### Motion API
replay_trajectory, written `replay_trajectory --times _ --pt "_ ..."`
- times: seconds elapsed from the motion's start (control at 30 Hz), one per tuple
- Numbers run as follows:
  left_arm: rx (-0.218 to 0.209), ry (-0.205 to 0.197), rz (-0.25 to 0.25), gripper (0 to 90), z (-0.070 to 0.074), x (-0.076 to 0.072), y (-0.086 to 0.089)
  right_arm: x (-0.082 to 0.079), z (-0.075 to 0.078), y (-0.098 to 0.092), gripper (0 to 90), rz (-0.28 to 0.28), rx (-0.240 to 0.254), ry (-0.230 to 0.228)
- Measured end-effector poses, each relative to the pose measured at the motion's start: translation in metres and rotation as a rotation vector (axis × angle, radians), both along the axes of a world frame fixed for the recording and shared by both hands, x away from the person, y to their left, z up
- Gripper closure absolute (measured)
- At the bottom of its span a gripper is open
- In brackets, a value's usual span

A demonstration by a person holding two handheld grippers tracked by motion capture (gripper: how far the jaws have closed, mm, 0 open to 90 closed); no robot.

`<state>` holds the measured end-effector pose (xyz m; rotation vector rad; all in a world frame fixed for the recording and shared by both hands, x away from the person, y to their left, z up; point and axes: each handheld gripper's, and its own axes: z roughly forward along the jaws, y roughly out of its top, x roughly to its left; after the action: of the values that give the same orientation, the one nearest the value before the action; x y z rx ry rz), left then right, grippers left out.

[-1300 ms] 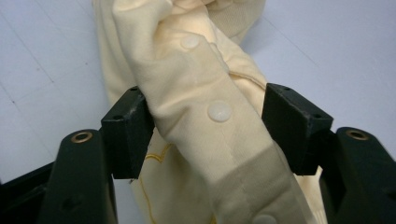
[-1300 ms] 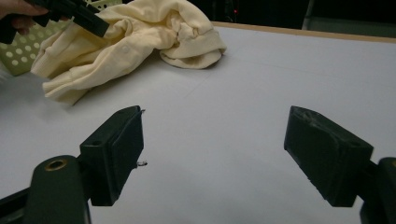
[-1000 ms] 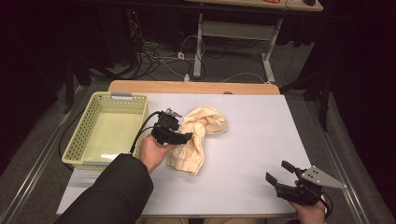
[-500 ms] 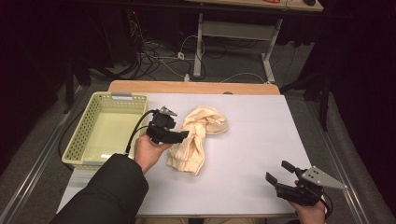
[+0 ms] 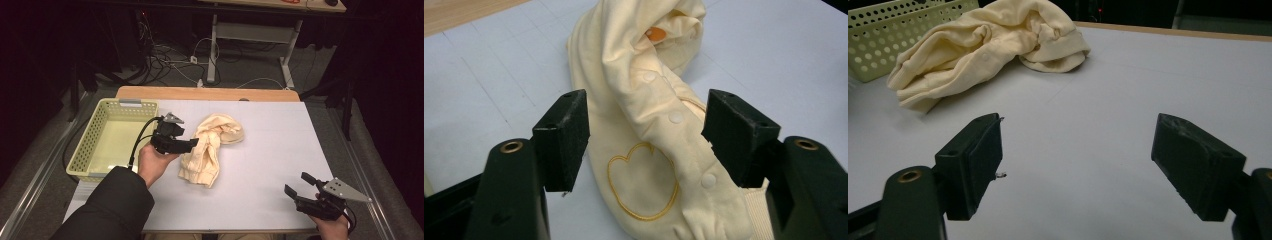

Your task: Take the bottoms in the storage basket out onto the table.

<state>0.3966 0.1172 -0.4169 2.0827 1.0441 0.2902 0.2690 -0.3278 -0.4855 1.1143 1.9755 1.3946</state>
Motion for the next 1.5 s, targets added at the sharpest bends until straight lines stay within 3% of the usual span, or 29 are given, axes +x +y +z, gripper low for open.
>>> replay_trajectory --times 0.43,1.5 --pt "0.011 -0.015 -0.001 33.3 0.001 -0.011 0.010 0.000 0.000 0.000 21.0 0.002 -0.003 -0.001" --pt "-0.028 -0.040 0.039 33.3 0.007 -0.025 0.041 0.000 0.000 0.000 21.0 0.003 -0.003 0.001"
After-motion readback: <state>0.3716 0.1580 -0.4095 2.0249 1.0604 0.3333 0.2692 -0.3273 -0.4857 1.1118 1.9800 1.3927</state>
